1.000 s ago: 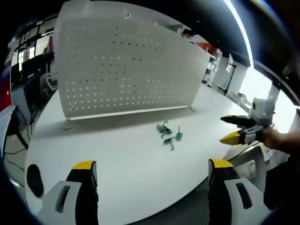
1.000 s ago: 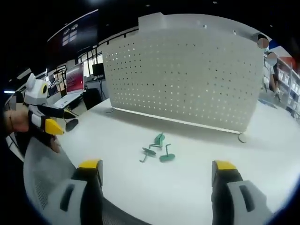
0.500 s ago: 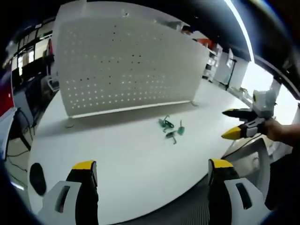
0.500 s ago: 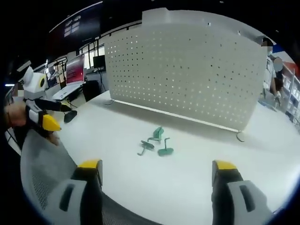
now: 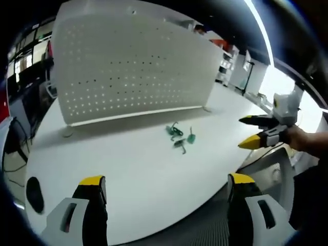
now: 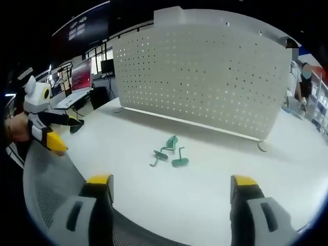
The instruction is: Insert the hook assembly into the mounting plate slot until the hook locks in place.
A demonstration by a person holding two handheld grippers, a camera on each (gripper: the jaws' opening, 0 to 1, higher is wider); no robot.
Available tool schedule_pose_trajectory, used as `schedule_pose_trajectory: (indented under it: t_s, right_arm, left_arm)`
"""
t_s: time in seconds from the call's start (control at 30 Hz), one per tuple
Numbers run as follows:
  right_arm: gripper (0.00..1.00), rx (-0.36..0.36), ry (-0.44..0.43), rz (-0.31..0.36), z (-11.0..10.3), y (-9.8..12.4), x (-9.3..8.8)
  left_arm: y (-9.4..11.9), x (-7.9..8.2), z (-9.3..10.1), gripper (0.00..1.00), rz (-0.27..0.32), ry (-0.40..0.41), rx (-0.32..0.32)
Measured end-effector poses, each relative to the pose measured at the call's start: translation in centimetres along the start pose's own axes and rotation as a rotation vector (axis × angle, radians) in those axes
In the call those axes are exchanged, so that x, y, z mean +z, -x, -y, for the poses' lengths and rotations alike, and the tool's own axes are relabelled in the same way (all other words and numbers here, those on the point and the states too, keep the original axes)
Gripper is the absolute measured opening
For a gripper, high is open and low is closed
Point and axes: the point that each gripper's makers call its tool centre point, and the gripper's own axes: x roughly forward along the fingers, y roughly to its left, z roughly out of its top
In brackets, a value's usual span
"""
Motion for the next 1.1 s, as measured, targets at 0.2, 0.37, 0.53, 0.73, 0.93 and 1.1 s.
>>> schedule_pose_trajectory:
  t_s: [0.2,0.37,0.53,0.73,0.93,1.1]
  right_arm:
    - [0.91,0.014,0.012,-0.014,-0.6,-0.1,-0.3]
    - [0.91,0.016,0.004,-0.011,-0.7,-0.2,-0.3]
    - [0.91,0.021,0.023,-0.043,-0.7,-0.4,-1.0]
    - [0.84,0.031,0.004,-0.028,-0.3,0.1,-0.5]
    - [0.82,0.044,-0.024,-0.002,0.2,-0.3,-0.2]
    - [0.65,0.062,-0.011,-0.029,0.6,-1.5,-0.2]
  left_arm:
    - [0.4,0.2,-1.1,1.0,0.012,0.01,0.027]
    - [0.6,0.3,-1.2,1.0,0.014,0.015,0.026]
    - [0.4,0.7,-1.1,1.0,0.011,-0.019,0.028]
    - [0.0,0.5,-1.0,1.0,0.001,-0.019,0.021]
    - [-0.2,0.0,-0.9,1.0,-0.013,-0.007,0.019]
    - [-0.4,-0.1,-1.3,1.0,-0.018,0.008,0.033]
